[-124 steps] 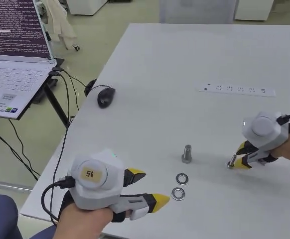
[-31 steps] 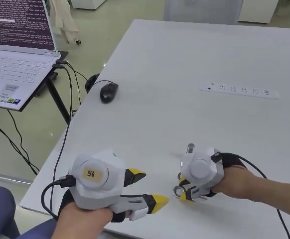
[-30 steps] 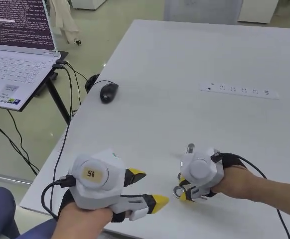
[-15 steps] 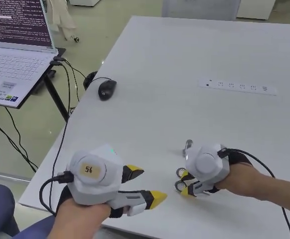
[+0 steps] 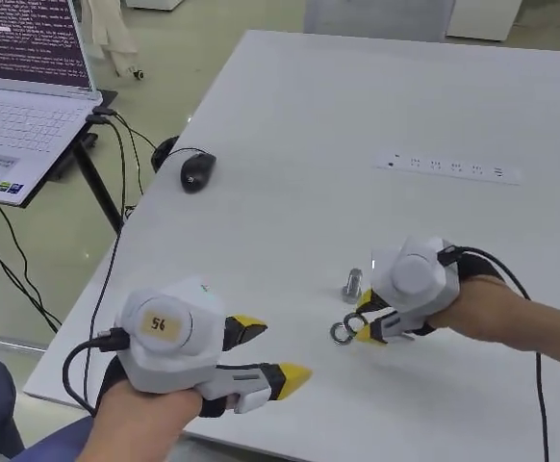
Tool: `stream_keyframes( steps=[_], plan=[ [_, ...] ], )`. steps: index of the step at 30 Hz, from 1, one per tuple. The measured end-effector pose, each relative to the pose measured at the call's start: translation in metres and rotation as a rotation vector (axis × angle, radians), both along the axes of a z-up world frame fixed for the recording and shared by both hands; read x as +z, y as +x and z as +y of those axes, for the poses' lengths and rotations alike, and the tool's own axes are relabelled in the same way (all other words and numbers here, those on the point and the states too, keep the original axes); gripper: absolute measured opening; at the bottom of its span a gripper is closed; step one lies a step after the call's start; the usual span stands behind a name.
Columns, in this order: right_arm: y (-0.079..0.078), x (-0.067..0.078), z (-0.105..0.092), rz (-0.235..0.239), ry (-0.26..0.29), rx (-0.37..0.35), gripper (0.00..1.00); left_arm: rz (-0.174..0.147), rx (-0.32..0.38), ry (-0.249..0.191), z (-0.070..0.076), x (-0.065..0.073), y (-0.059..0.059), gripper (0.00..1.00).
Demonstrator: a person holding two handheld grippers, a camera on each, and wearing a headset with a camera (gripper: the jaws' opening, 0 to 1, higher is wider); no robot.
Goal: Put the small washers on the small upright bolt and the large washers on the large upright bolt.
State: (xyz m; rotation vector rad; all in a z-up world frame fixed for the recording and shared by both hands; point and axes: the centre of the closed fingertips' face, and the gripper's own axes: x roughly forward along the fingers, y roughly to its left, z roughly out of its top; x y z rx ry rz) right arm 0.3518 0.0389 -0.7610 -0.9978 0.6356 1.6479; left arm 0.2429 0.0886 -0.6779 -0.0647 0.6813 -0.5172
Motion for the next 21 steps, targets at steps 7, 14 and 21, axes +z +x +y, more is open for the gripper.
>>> stream_keyframes(
  steps=[7,14,21],
  plan=[
    [0.027,0.018,-0.004,-0.050,0.001,-0.003,0.23,-0.004,-0.001,-0.001,-0.001,0.001,0.001,0.47],
    [0.050,0.039,-0.004,-0.078,0.010,-0.011,0.23,-0.005,0.002,-0.002,0.000,0.002,0.001,0.47],
    [0.069,0.060,0.002,-0.107,0.019,-0.015,0.23,-0.009,0.006,-0.004,0.000,0.002,0.002,0.47]
  ],
)
